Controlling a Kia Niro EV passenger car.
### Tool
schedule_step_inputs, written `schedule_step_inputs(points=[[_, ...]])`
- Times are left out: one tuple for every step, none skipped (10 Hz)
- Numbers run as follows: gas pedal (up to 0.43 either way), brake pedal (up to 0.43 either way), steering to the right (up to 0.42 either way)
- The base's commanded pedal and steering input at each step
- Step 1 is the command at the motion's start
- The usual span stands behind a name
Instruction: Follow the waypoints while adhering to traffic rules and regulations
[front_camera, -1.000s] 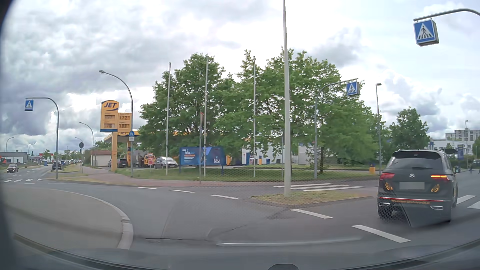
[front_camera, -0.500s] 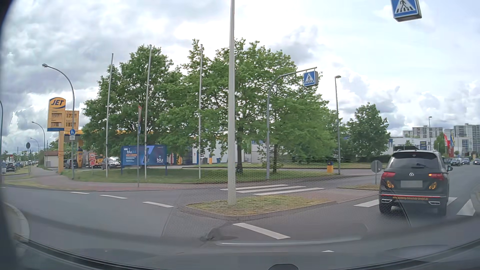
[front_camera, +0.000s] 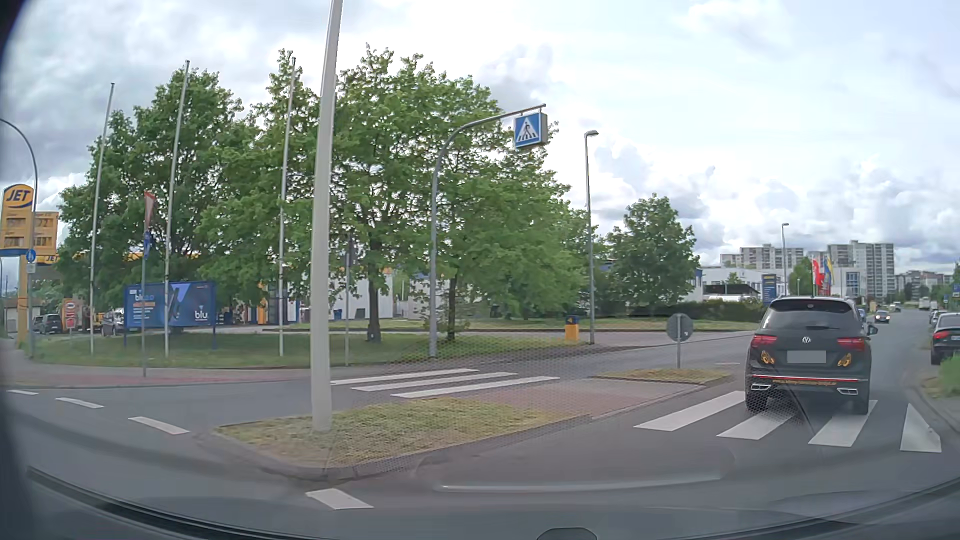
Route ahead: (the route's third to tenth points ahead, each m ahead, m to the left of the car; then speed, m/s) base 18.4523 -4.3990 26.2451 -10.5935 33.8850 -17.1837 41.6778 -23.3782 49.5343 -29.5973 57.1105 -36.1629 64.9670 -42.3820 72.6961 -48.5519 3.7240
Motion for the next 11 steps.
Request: schedule_step_inputs(points=[[0.008, 0.000, 0.336], [0.008, 0.000, 0.335], [0.028, 0.000, 0.334], [0.047, 0.000, 0.333], [0.059, 0.000, 0.333], [0.059, 0.000, 0.332], [0.059, 0.000, 0.330], [0.059, 0.000, 0.329], [0.079, 0.000, 0.328], [0.098, 0.000, 0.326], [0.138, 0.000, 0.319]])
